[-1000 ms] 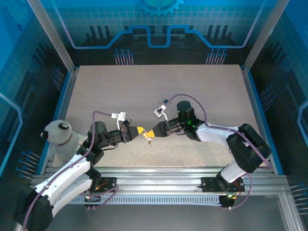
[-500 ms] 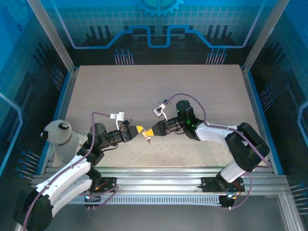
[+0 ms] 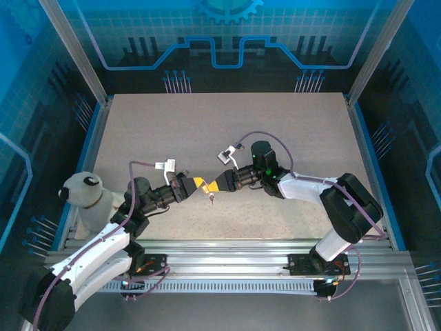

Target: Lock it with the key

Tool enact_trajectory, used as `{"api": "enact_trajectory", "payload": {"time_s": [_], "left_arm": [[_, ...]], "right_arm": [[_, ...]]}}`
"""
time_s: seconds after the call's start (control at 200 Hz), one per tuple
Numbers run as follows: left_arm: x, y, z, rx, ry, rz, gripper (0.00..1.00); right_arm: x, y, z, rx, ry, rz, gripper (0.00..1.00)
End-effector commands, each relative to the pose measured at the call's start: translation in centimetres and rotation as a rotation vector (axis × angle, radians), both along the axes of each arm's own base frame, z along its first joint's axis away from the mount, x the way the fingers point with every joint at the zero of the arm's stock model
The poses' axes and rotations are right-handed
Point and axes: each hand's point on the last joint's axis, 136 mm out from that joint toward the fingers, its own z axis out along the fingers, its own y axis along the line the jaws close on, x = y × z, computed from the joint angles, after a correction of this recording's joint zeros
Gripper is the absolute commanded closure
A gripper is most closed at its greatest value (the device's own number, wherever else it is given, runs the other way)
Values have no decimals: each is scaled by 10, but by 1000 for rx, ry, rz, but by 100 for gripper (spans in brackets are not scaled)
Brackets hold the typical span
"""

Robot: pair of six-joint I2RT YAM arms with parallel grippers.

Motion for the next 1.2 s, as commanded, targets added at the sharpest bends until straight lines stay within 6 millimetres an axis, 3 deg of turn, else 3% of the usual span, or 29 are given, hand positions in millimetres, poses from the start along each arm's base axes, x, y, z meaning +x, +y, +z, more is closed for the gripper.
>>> {"api": "enact_trajectory", "payload": {"time_s": [0.0,0.085,0.135,0.52,1.101,1.196], "left_arm": [[-35,-18,-32,27,103,-174,100],[-36,-19,-33,27,104,-174,100],[-36,-19,-34,28,106,-175,100],[-37,-23,-35,17,101,-181,100],[-30,-21,-38,18,105,-134,100],[-29,-21,-35,12,104,-125,100]], "right_arm": [[37,8,46,113,-164,-122,100],[40,7,46,117,-162,-130,100],[45,8,58,138,-186,-135,100],[60,8,59,144,-188,-163,100],[54,4,48,112,-188,-158,100],[53,2,48,105,-199,-161,92]]}}
